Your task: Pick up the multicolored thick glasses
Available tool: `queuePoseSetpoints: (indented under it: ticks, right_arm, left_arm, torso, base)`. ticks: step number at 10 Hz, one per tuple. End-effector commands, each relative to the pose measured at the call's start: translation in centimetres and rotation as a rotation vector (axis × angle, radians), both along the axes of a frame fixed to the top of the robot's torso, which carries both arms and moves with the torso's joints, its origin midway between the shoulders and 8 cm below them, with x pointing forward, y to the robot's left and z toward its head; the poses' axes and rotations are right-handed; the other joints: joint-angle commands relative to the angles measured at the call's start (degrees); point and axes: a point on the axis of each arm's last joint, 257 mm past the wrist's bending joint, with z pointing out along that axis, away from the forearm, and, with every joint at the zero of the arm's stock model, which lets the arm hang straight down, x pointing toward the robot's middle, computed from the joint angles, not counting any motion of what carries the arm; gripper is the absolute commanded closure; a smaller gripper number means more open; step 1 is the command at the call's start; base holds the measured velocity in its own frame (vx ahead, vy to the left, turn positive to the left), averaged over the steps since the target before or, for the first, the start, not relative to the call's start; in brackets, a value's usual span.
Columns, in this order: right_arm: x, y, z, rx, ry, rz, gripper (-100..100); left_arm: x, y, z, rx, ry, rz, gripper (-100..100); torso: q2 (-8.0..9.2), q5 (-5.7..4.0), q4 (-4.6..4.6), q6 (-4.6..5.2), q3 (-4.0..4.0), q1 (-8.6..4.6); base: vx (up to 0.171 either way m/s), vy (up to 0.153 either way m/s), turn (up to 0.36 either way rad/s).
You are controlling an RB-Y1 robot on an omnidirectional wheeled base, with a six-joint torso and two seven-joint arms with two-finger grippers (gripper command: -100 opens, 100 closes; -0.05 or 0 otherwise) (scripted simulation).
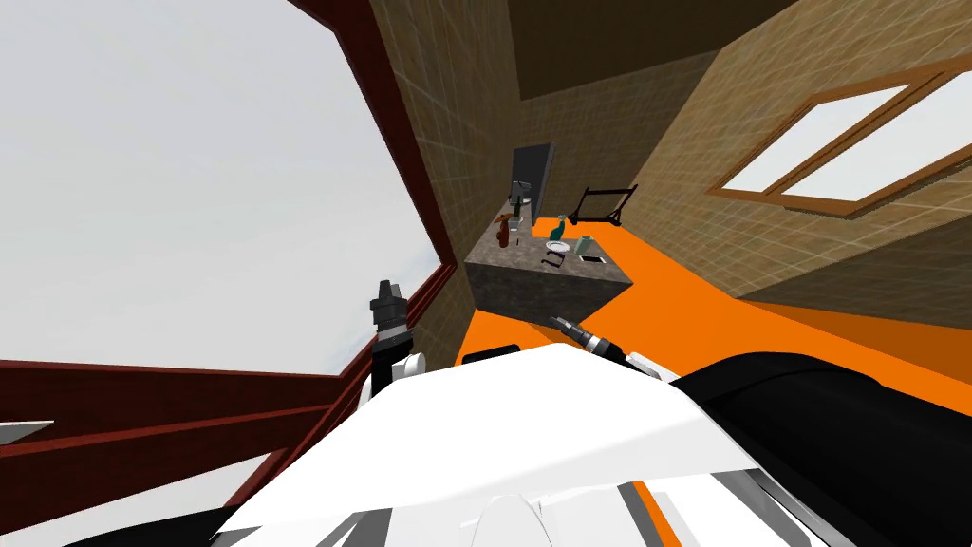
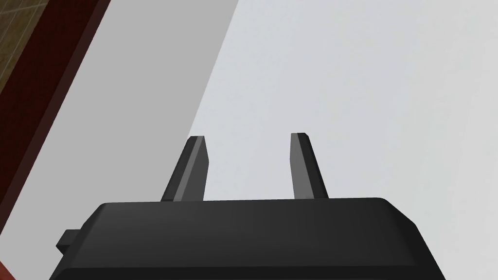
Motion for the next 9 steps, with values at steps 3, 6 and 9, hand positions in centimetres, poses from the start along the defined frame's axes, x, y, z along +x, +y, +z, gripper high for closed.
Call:
queuePoseSetpoints:
  ticks: [3, 6, 9]
  right_arm:
    - [-4.0, -4.1, -3.5, -0.111, 0.138, 0.037, -100]
    - [-6.3, -7.3, -5.0, -0.178, 0.218, 0.043, -100]
    - [-9.1, -11.2, -6.2, -0.251, 0.305, 0.035, -100]
  left_arm:
    - [0.0, 0.0, 0.0, 0.000, 0.000, 0.000, 0]
    - [0.0, 0.0, 0.0, 0.000, 0.000, 0.000, 0]
    - [0.0, 0.0, 0.0, 0.000, 0.000, 0.000, 0]
  torso:
    - [-0.02, -0.01, 0.00, 0.00, -0.01, -0.03]
    - [-0.04, 0.01, -0.01, -0.05, -0.02, 0.01]
    - [-0.14, 0.00, -0.02, -0.07, -0.08, -0.04]
  base:
    - [-0.050, 0.017, 0.266]
    - [-0.037, 0.019, 0.199]
    - [-0.017, 0.011, 0.167]
